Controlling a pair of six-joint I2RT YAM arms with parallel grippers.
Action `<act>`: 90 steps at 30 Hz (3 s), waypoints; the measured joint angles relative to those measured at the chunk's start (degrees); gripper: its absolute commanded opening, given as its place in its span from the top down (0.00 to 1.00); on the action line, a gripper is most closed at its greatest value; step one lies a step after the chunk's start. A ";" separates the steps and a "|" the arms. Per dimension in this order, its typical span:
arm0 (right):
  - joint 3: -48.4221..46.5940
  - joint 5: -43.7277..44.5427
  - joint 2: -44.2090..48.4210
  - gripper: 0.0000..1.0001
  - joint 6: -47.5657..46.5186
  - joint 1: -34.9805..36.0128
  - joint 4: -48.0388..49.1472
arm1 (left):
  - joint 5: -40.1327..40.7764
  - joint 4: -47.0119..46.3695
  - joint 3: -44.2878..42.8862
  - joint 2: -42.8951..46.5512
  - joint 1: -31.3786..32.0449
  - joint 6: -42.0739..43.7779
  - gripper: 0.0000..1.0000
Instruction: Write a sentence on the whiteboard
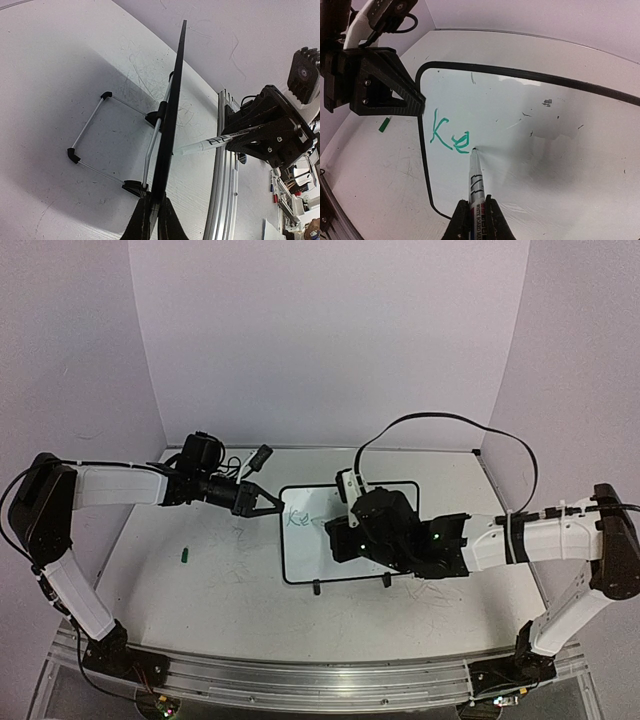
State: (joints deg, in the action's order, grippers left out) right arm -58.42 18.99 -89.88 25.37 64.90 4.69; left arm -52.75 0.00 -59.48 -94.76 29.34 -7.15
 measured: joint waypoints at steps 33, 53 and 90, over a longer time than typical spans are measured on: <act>-1.33 1.65 -0.97 1.00 2.18 0.03 -1.31 | 0.07 0.02 0.00 0.00 0.00 0.14 1.00; -1.15 4.09 -0.21 1.00 3.15 0.07 -1.67 | 0.09 0.02 0.00 0.00 0.00 0.14 1.00; -1.15 1.16 -1.15 1.00 2.97 0.00 -0.06 | 0.31 0.65 0.00 0.06 -0.02 0.31 1.00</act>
State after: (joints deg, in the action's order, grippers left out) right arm -59.57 20.15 -91.02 28.34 64.90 4.63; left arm -52.45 0.64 -59.48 -94.70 29.32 -6.83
